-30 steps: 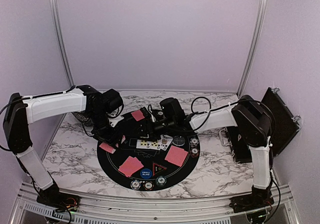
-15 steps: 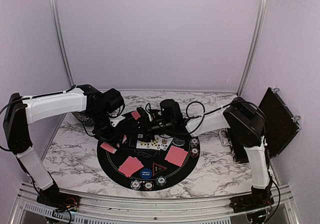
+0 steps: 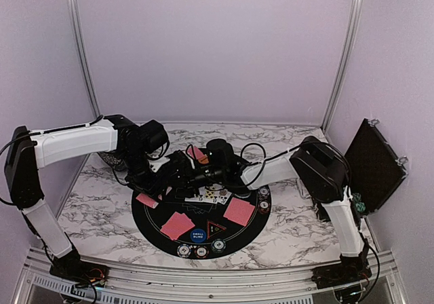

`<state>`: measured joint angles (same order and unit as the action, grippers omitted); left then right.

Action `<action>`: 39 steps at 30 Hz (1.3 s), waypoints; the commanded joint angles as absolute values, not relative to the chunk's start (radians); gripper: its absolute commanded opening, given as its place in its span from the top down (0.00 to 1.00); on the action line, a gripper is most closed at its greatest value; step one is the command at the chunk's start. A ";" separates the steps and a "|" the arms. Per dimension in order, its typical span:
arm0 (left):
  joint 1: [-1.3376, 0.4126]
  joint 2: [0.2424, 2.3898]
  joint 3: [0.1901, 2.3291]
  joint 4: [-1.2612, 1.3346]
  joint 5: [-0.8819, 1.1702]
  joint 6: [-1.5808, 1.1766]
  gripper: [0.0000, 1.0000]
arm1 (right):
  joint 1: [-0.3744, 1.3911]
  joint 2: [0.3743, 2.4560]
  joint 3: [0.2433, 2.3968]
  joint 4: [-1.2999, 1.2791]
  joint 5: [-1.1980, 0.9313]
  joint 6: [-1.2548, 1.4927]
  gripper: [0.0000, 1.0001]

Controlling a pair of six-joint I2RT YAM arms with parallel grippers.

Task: Distribute texas hold em gaming equipment
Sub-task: Pick up the poker card from the face-down deck piles.

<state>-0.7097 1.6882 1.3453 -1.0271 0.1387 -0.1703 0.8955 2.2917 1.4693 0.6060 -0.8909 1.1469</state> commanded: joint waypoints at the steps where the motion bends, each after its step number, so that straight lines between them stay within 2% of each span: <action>1: -0.713 1.672 1.369 -1.059 0.145 -0.156 0.44 | 0.911 2.324 1.526 0.619 -0.901 1.151 0.32; 21: -0.713 1.648 1.368 -1.060 0.133 -0.158 0.44 | 0.912 2.349 1.578 0.445 -0.854 1.052 0.44; 39: -0.713 1.635 1.357 -1.060 0.128 -0.161 0.44 | 0.880 2.296 1.517 0.455 -0.815 1.044 0.51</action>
